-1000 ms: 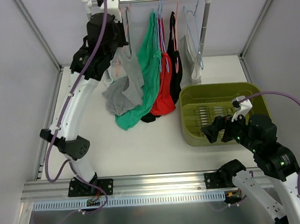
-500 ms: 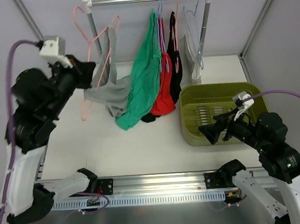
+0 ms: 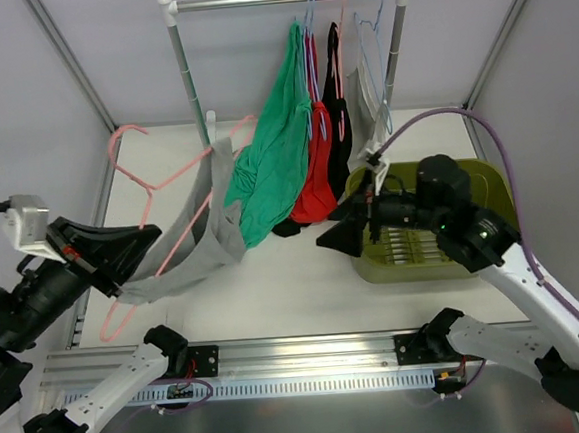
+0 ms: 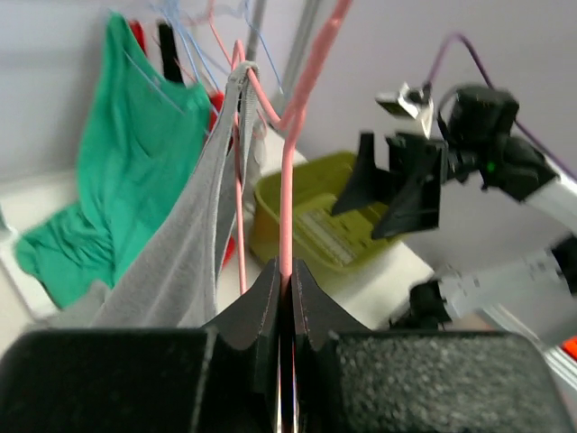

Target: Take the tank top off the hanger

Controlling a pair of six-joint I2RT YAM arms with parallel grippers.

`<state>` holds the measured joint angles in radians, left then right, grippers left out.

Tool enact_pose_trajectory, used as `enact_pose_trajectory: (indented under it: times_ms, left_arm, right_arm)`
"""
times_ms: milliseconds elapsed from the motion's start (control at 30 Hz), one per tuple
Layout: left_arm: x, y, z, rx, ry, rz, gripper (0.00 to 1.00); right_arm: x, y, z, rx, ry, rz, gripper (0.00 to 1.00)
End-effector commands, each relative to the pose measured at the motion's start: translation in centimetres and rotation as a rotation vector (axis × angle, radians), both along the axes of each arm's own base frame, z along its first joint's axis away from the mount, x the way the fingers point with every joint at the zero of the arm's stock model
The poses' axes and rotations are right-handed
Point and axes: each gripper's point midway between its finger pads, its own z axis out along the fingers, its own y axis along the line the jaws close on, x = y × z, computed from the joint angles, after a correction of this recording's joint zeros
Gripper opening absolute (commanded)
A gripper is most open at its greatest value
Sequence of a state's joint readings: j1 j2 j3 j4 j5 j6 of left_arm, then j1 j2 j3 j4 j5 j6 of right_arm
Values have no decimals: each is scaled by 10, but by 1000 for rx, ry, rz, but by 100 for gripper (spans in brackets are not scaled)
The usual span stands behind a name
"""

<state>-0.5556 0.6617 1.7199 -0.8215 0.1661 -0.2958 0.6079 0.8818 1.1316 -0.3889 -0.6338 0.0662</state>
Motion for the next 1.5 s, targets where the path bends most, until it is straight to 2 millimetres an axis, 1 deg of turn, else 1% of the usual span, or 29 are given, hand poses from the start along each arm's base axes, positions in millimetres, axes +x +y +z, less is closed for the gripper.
enact_pose_trajectory:
  times_ms: [0,33,67,100,133,167,200,233,300,333,367,500,567,600,633,700,733,800,833,867,900,1000,1067,1100,1200,1233,1267,1333,1467]
  left_arm:
    - [-1,-30,-46,39,166,-143,0]
    - [0,-31,-52,39,183,-145,0]
    - [6,-35,-65,53,221,-142,0]
    - [7,-37,-70,45,248,-144,0]
    - [9,-38,-74,43,259,-140,0]
    - [13,-40,-82,45,285,-138,0]
    - [14,-42,-84,34,296,-142,0]
    - [15,-45,-85,30,297,-153,0]
    - [16,-49,-92,31,321,-166,0]
    - [16,-51,-93,30,322,-175,0]
    - [16,-53,-95,31,327,-187,0]
    - [14,-55,-97,23,326,-202,0]
    - [14,-56,-99,24,332,-207,0]
    - [12,-57,-99,23,332,-220,0]
    - [11,-57,-99,23,331,-224,0]
    - [12,-57,-100,23,330,-218,0]
    - [13,-56,-100,23,327,-214,0]
    - [14,-54,-101,26,324,-200,0]
    - [15,-54,-102,27,321,-196,0]
    - [15,-53,-103,30,324,-192,0]
    - [17,-54,-104,33,325,-190,0]
    - [21,-53,-111,48,332,-171,0]
    - [22,-53,-117,61,340,-170,0]
    - [22,-54,-118,67,341,-179,0]
    - [16,-60,-121,82,347,-231,0]
    - [13,-61,-119,84,341,-250,0]
    - [10,-63,-118,87,339,-276,0]
    - [6,-63,-112,80,321,-291,0]
    - [-2,-61,-95,66,276,-308,0]
  right_arm:
    - [-7,34,40,51,-151,47,91]
    - [9,37,41,37,-167,-44,89]
    - [7,48,45,53,-182,-51,87]
    - [25,53,38,30,-179,-139,86]
    - [30,60,41,45,-191,-165,84]
    - [30,67,40,45,-192,-173,83]
    - [38,70,37,37,-195,-212,82]
    - [40,81,33,29,-191,-207,79]
    - [44,90,29,15,-186,-214,79]
    - [48,99,19,-8,-172,-207,77]
    - [48,104,21,-8,-171,-206,77]
    - [59,118,10,-34,-145,-232,73]
    - [62,125,6,-33,-138,-227,67]
    - [62,128,7,-27,-136,-221,62]
    - [62,129,8,-22,-133,-222,49]
    - [63,130,7,-22,-132,-225,33]
    - [64,129,8,-18,-130,-232,20]
    - [66,123,8,-17,-133,-260,12]
    - [67,121,8,-18,-136,-270,2]
    - [67,118,7,-21,-140,-280,0]
    - [69,111,13,-10,-150,-310,0]
    - [78,93,7,-37,-158,-386,0]
    - [90,71,4,-57,-144,-454,0]
    - [102,53,3,-70,-138,-517,0]
    - [120,33,-3,-94,-120,-585,0]
    - [130,23,-9,-114,-110,-617,0]
    - [134,20,-8,-119,-111,-626,0]
    - [142,15,-16,-152,-105,-633,0]
    - [146,24,-38,-200,-73,-584,0]
